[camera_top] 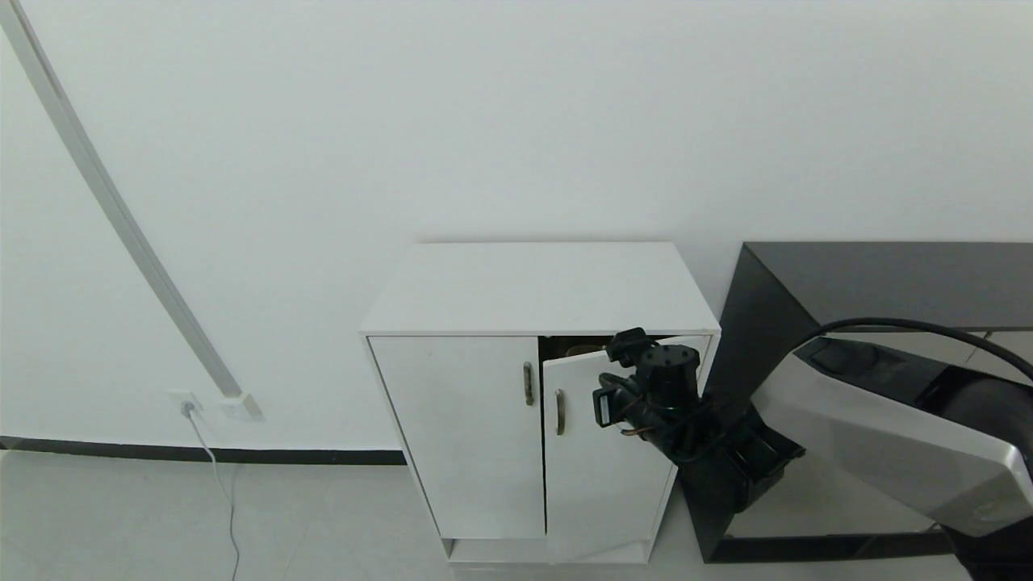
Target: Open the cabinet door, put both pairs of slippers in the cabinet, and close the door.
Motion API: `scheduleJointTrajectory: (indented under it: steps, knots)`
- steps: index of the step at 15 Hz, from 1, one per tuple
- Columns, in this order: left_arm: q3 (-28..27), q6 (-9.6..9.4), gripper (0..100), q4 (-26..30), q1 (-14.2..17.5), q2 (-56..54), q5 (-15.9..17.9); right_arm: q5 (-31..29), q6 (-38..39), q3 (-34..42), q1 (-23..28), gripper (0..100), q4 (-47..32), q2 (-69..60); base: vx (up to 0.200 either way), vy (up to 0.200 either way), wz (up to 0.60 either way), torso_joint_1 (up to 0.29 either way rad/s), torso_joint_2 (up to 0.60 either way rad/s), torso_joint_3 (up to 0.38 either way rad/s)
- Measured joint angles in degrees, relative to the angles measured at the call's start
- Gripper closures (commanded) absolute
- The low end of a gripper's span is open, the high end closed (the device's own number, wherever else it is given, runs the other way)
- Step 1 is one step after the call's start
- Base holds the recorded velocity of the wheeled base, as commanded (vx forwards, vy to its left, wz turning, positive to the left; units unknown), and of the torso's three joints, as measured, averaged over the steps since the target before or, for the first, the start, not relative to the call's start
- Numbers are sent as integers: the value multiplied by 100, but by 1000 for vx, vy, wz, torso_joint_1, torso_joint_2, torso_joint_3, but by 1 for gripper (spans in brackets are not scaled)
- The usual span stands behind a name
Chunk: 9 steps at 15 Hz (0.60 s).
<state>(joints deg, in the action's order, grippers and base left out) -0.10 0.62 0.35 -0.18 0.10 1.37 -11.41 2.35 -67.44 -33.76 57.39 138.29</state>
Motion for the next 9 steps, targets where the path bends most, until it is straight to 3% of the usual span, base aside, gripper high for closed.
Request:
scheduleJointTrajectory:
  steps: [9]
  knots:
    - [0, -5, 100, -2, 0, 0, 5, -9, -6, -681, 173, 100, -16, 473, 0, 0, 0, 0, 0, 0]
